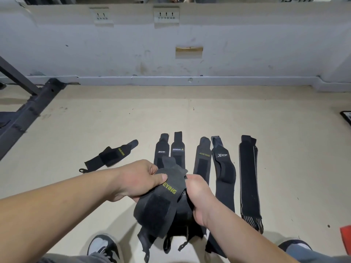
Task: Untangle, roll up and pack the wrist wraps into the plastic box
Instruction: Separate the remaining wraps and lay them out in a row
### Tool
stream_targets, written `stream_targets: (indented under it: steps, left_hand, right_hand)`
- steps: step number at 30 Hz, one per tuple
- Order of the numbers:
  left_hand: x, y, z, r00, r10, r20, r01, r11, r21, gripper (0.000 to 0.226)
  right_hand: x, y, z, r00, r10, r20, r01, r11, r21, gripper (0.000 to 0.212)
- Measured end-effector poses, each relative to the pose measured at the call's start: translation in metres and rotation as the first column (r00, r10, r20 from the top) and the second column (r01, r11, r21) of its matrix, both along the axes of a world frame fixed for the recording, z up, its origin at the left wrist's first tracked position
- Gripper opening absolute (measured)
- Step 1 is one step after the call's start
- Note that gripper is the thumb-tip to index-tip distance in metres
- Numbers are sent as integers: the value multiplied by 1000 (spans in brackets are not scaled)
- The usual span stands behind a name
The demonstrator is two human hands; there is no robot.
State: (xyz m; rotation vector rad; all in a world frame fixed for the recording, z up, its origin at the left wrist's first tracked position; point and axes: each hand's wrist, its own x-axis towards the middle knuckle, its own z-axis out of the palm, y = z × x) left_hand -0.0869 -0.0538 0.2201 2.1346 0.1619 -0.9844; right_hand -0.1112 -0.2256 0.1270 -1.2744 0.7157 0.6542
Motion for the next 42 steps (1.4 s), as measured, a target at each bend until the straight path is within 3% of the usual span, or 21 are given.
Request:
stream_targets:
  steps: [5,8,12,14,16,19,22,24,27,31,36,42]
  left_hand:
    - [0,-4,-1,990,138,37,-131,982,-133,30]
    - [2,-3,0,992,127,13,-124,980,-153,29]
    - [3,0,-4,991,128,39,-124,988,-91,26]
    - [4,1,-4,986,163,42,-160,985,-68,24]
    - [6,5,-2,984,167,55,-167,986,-8,19]
    - [16,28,-3,986,49,161,-83,974,209,19]
    - [31,59,-10,976,-68,205,-27,903,429,15]
    - [40,77,-13,975,-68,212,-44,875,482,13]
    - [53,101,-21,978,14,210,-103,902,419,21]
    - [70,122,-61,982,-94,167,10,896,444,21]
    - [90,128,-134,977,-128,171,39,896,443,8]
    - [125,133,-227,973,93,211,-137,970,201,16]
  right_hand:
    - [1,2,9,992,-78,99,65,990,127,31]
    - [4,4,22,986,-120,116,96,976,196,26]
    - [8,2,30,992,-123,13,114,953,281,48]
    - [9,5,31,997,-71,20,63,954,292,48]
    - [10,11,37,997,-60,48,43,957,287,42]
    - [21,17,36,989,-102,108,66,952,297,35]
    - [35,22,27,982,-86,168,38,962,270,44]
    - [41,28,17,984,-61,167,23,974,224,52]
    - [49,37,1,989,-44,141,16,980,196,59]
    - [67,54,-25,993,-57,108,33,977,212,66]
    - [104,81,-73,996,-85,-13,86,986,143,29]
    - [143,85,-139,998,27,-48,-30,998,-62,29]
